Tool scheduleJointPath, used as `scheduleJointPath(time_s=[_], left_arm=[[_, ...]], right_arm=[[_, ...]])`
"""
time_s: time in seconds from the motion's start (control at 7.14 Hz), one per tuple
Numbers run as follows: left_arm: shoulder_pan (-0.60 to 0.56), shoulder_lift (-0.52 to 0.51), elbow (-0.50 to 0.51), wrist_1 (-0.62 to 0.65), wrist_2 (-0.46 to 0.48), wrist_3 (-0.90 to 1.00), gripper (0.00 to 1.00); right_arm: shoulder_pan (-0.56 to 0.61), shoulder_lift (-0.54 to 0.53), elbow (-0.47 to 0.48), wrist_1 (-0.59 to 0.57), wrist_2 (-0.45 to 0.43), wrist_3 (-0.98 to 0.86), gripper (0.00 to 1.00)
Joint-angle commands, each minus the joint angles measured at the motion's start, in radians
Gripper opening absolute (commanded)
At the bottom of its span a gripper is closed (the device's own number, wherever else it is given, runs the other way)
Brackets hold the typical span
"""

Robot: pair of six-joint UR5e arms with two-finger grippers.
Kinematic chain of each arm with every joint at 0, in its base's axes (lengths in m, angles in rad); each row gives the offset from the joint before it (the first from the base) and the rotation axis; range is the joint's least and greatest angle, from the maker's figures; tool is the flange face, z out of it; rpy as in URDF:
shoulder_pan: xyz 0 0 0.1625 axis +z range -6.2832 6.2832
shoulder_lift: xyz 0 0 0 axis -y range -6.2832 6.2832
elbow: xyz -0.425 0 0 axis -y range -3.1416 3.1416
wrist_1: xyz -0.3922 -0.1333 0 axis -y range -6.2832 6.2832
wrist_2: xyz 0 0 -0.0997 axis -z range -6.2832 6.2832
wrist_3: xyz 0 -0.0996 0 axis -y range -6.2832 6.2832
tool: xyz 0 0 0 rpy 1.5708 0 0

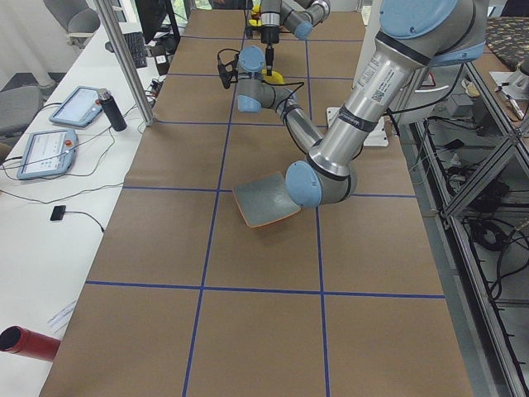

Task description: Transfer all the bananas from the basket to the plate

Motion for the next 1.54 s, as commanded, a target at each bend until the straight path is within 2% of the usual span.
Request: scheduleJointPath(time_s=[0.0, 0.42, 0.56, 0.98, 1.26, 1.4], left_arm=[[0.023, 0.0, 0.0, 0.0, 0.0, 0.0, 1.0], [0.052, -0.011, 0.002, 0.0, 0.008, 0.0, 0.99], [0.06, -0.011, 0.0, 0.0, 0.012, 0.0, 0.96], [0.063, -0.011, 0.006, 0.0, 0.014, 0.002, 0.69], [0.063, -0.014, 0.006, 0.0, 0.014, 0.003, 0.6], [0.063, -0.017, 0.006, 0.0, 0.014, 0.002, 0.49]], right_arm=[[-0.007, 0.006, -0.001, -0.001, -0.003, -0.001, 0.0], [-0.023, 0.006, -0.003, -0.001, -0.023, -0.001, 0.0], [-0.023, 0.006, -0.003, 0.001, -0.023, -0.001, 0.0], [-0.024, 0.006, -0.003, 0.001, -0.022, 0.001, 0.0], [-0.032, 0.006, -0.001, 0.001, -0.023, 0.001, 0.0], [-0.036, 0.006, -0.001, 0.001, -0.025, 0.001, 0.0]])
